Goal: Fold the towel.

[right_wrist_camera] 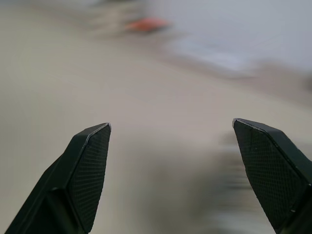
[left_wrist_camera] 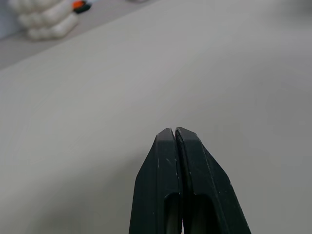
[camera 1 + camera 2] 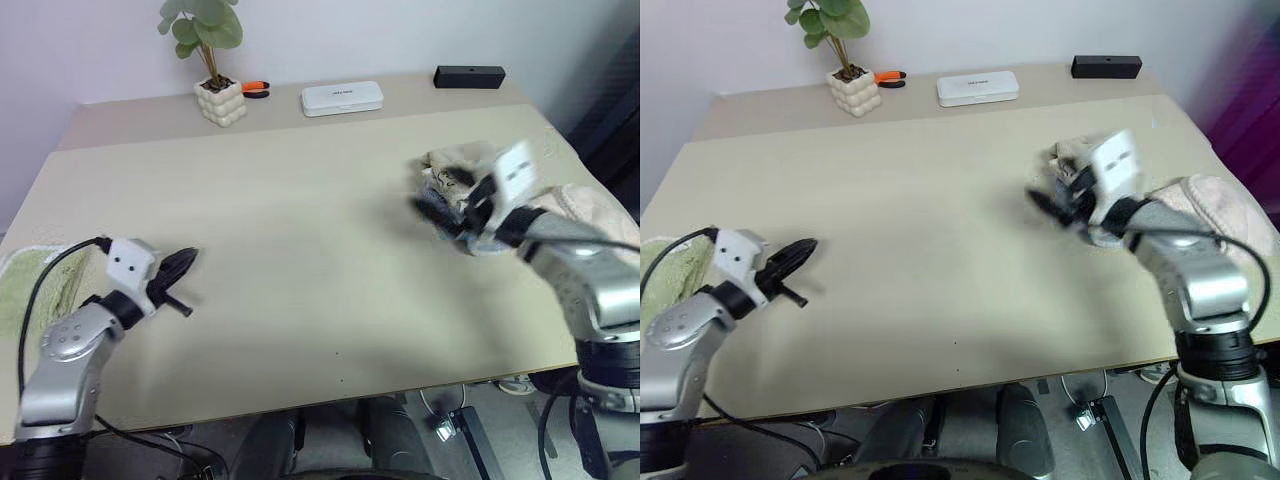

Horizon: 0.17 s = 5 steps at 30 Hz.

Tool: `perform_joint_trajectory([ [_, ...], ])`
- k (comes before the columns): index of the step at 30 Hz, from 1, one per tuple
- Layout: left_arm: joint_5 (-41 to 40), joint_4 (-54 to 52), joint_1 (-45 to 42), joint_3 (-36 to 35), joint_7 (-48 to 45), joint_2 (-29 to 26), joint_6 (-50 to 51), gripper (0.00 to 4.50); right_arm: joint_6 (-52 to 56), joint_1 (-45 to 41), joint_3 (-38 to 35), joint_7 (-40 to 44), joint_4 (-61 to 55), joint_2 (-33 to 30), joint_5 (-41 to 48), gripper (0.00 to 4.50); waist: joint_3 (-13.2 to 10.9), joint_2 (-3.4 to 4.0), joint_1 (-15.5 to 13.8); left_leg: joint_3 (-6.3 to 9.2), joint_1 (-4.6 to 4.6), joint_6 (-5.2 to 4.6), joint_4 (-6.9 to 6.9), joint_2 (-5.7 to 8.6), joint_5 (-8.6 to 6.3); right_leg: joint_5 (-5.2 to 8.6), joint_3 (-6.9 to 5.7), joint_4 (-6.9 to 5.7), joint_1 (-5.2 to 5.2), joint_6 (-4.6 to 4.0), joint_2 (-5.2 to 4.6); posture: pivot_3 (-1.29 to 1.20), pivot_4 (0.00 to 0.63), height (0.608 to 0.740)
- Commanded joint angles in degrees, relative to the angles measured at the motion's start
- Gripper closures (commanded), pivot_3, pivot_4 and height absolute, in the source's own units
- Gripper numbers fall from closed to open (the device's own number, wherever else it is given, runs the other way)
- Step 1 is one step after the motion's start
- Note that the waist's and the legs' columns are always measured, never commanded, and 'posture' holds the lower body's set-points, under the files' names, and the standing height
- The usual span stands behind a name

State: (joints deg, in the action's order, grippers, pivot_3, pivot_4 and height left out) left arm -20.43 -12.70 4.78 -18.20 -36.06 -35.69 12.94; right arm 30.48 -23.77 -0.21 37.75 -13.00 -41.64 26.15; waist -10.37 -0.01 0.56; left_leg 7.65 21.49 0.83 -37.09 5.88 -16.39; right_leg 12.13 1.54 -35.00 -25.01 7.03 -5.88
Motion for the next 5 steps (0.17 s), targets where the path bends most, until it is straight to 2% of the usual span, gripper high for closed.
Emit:
perform_joint_trajectory([
  [1,-1.36,-4.09,1.89,-1.95,-0.41,-0.06,-0.12,4.5,-4.24,0.09,0.75,6.28,0.54,-1.88,-1.79,0.42,-0.02,-0.03,-0.23,0.01,0.0,0.0,-0.03,0.01,0.0,0.0,-0.01,0.0,0.02,0.0,-0.01,0.0,0.15,0.74],
  [5,-1.45,-6.3,3.88,-1.73,0.48,1.13,0.49,4.5,-5.94,-0.13,1.91,9.38,2.93,-1.17,-3.42,0.42,-0.01,-0.08,-0.39,0.05,-0.03,0.01,-0.06,0.03,-0.01,0.0,-0.04,0.03,0.09,0.0,-0.03,0.0,0.15,0.74],
])
